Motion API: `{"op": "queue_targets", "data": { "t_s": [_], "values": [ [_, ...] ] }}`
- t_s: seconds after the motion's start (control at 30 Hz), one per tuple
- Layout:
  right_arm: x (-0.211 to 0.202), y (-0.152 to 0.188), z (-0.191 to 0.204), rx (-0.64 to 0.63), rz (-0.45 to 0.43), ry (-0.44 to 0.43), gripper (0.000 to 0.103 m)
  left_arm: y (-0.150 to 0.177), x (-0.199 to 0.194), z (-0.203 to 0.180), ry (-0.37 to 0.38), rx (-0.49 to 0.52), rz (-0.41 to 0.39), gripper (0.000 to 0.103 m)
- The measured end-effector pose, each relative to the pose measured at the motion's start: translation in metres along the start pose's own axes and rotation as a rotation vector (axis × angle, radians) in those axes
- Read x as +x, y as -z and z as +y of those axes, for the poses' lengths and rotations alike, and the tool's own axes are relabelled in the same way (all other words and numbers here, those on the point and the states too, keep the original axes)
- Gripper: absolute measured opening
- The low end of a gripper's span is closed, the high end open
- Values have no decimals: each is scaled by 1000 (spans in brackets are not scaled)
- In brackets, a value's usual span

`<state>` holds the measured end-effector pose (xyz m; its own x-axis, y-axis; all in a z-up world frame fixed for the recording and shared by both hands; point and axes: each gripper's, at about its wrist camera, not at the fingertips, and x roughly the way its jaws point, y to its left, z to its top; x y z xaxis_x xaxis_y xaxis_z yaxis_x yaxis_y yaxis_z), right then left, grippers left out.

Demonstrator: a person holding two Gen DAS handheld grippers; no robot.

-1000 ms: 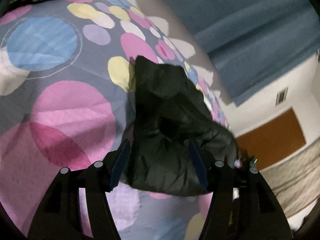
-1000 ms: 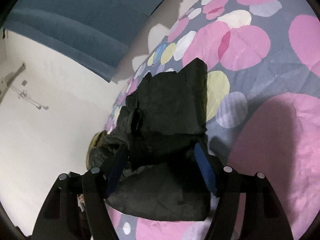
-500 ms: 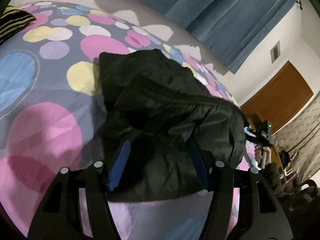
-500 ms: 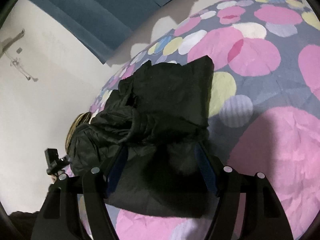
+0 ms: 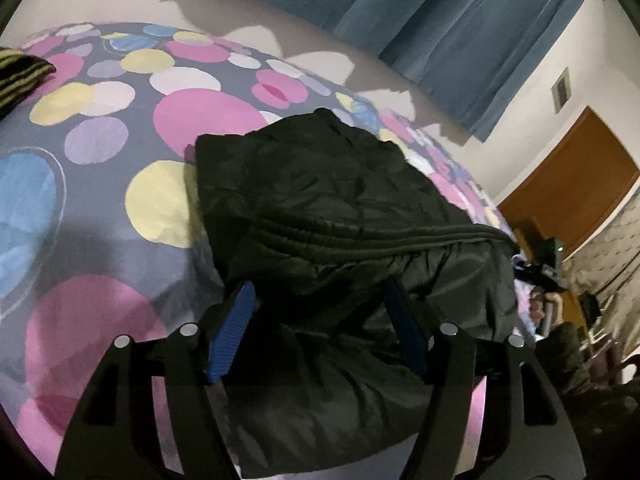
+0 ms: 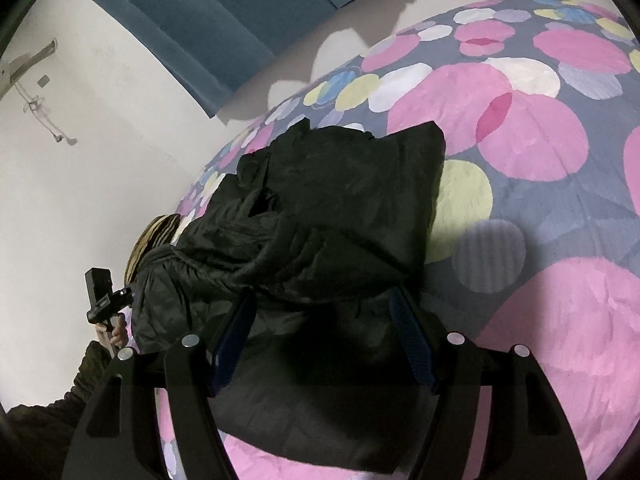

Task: Fold large clothes
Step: 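Lay the folded hem onto the jacket and open both grippers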

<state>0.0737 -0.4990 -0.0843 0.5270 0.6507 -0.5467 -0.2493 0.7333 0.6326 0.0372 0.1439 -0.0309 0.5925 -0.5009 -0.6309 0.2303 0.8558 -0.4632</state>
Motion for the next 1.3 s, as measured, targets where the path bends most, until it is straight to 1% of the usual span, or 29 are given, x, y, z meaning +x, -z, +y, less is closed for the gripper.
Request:
{"op": "queue_targets", "data": {
  "t_s": [0.03, 0.07, 0.1, 0.13, 0.2, 0.23, 0.3, 0.37, 0.47, 0.63, 0.73, 0.77, 0.83, 0.9, 1.0, 1.07, 1.1, 1.13, 1.17, 1.23, 1.27, 1.3],
  "values": [
    [1, -1, 2, -8, 2, 2, 69, 0, -3, -1, -7, 11, -7, 67],
    [1, -2, 3, -19, 3, 1, 69, 1, -11, -5, -12, 37, -31, 67],
    [0, -3, 5, -33, 3, -1, 69, 0, -16, -6, -15, 53, -49, 70],
    [0, -3, 6, -49, 3, -6, 69, 1, -23, -6, -18, 74, -75, 75],
    [1, -4, 7, -74, 7, -22, 69, 1, -28, 0, -16, 74, -92, 76],
    [2, -6, 7, -87, 13, -28, 72, 0, -27, 4, -6, 62, -84, 76],
    [6, -8, 8, -105, 25, -33, 73, -2, -20, 10, 22, 47, -61, 77],
    [10, -12, 10, -131, 36, -37, 73, -5, -11, 11, 45, 63, -40, 77],
    [12, -18, 12, -164, 36, -59, 76, -13, 5, 11, 53, 88, -17, 77],
    [15, -27, 14, -207, 39, -55, 77, -20, 22, 15, 70, 84, 22, 77],
    [12, -32, 13, -223, 20, -59, 77, -21, 25, 15, 77, 85, 27, 77],
    [11, -33, 12, -226, 14, -67, 79, -22, 25, 16, 82, 87, 29, 77],
    [12, -39, 9, -232, 5, -43, 80, -23, 27, 16, 78, 88, 33, 77],
    [13, -44, 5, -226, 4, -50, 80, -23, 29, 16, 80, 86, 37, 77],
    [22, -50, 1, -207, 32, -87, 80, -24, 33, 15, 74, 82, 45, 77],
    [30, -50, 2, -212, 63, -87, 80, -24, 33, 12, 71, 81, 38, 76],
    [32, -49, 5, -225, 62, -86, 80, -23, 32, 11, 66, 83, 33, 75],
    [32, -49, 7, -237, 55, -79, 79, -23, 31, 10, 58, 86, 28, 71],
    [31, -48, 10, -251, 44, -62, 68, -22, 32, 8, 44, 91, 30, 68],
    [33, -47, 12, -253, 43, -34, 48, -21, 33, 2, 15, 109, 42, 55],
    [35, -46, 13, -252, 44, -7, 41, -20, 35, -2, 6, 124, 48, 52],
    [35, -45, 15, -254, 46, 8, 36, -19, 35, -6, -2, 136, 52, 42]
  ]
}}
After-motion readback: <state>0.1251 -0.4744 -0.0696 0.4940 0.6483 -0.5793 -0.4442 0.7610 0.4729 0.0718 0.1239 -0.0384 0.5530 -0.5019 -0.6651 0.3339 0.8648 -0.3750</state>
